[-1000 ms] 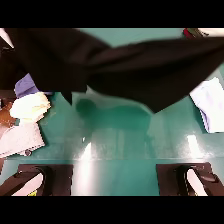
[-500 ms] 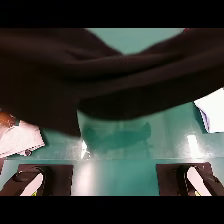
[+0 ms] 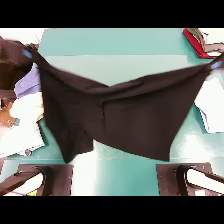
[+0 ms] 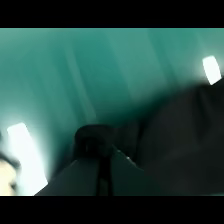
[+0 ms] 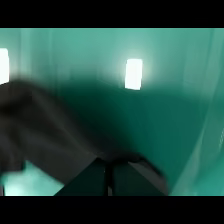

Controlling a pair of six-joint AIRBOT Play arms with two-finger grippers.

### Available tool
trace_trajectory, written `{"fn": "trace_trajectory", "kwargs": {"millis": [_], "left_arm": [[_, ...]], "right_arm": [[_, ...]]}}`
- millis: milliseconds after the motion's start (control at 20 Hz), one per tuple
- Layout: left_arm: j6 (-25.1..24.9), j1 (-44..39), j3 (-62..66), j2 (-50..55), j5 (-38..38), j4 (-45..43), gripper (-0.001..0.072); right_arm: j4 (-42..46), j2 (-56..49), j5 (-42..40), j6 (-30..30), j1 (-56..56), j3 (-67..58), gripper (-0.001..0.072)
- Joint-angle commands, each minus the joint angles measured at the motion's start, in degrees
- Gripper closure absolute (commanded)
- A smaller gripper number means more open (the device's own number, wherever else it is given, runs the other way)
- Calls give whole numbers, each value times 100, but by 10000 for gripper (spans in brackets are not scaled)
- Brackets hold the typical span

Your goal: Fold the shirts.

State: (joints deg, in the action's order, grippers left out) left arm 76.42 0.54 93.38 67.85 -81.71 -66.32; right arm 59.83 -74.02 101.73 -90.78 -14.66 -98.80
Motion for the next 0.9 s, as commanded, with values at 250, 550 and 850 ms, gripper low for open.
{"fn": "trace_trajectory", "kwargs": {"millis": [250,550,850], "left_arm": [[7,-2,-855,2107,1631,39,635],[-28,151,-9,2114,1320,-507,159],[-33,1362,-348,2118,-136,579,160]], "right_arm": [[614,-1716,-2092,221,848,1073,700],[573,-1908,-1779,236,603,160,231],[573,-1681,-1305,396,258,-321,283]]}}
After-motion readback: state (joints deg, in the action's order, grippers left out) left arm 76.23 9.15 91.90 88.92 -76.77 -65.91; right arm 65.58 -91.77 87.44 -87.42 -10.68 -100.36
